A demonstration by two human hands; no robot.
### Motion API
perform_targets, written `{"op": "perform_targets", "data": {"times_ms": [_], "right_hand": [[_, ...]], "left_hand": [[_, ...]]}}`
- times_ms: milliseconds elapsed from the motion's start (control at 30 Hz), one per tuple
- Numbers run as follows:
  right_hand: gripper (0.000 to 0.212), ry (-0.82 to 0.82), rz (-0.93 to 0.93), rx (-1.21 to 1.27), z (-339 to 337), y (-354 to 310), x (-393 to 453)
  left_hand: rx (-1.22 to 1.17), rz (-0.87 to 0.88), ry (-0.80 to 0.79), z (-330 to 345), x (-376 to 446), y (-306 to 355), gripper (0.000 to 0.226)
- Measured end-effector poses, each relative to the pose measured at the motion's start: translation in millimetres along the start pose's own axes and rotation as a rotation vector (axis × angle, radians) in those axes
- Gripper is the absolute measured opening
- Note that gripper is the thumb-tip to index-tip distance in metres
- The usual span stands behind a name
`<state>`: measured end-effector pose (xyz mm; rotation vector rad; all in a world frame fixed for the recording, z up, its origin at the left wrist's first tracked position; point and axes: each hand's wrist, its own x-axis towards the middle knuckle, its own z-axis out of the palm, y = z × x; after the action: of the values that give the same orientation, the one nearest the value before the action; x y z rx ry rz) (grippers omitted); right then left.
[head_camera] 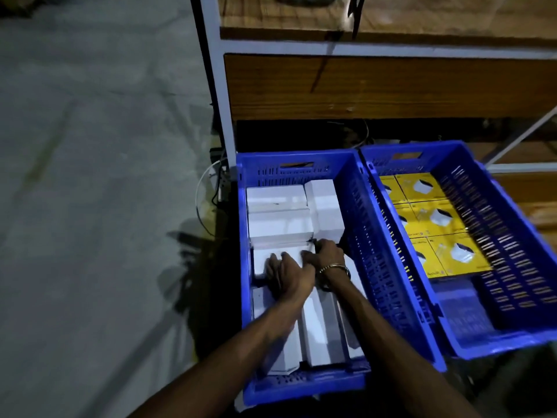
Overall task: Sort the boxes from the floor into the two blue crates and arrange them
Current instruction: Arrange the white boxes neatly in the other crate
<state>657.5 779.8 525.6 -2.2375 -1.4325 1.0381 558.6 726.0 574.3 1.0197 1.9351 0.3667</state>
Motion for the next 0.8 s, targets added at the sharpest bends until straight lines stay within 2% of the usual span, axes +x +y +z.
{"op": "perform_targets", "data": {"times_ms": [100, 233, 333, 400, 467, 567, 700, 800], "right_hand": [[0.022, 0.002, -0.016, -0.014, 4, -2, -2], [0.017, 0.023, -0.045, 0.0, -3, -6, -6], [0.026, 0.036, -0.081, 0.029, -23, -9, -14], [0.029, 0.067, -0.118, 0.058, -44, -8, -27], [0.029, 0.098, -0.175, 0.058, -63, 0, -44], [0.025, 0.162, -0.211, 0.127, -82, 23, -76], [0.022, 0.187, -0.156, 0.187, -86, 57, -111], [0.023, 0.142, -0.114, 0.163, -83, 75, -124]], "left_hand": [[0.145, 0.002, -0.078, -1, -8, -7, 0.046], [0.112, -0.019, -0.126, -6, -1, -7, 0.056], [0.026, -0.014, -0.132, -11, 8, -11, 0.071], [0.035, 0.013, -0.156, -10, 15, -15, 0.065], [0.152, 0.08, -0.203, -14, 14, -17, 0.054], [0.463, 0.303, -0.265, -16, 9, -15, 0.047], [0.735, 0.476, -0.315, -10, 7, -18, 0.061], [0.829, 0.558, -0.322, -9, 7, -21, 0.067]]}}
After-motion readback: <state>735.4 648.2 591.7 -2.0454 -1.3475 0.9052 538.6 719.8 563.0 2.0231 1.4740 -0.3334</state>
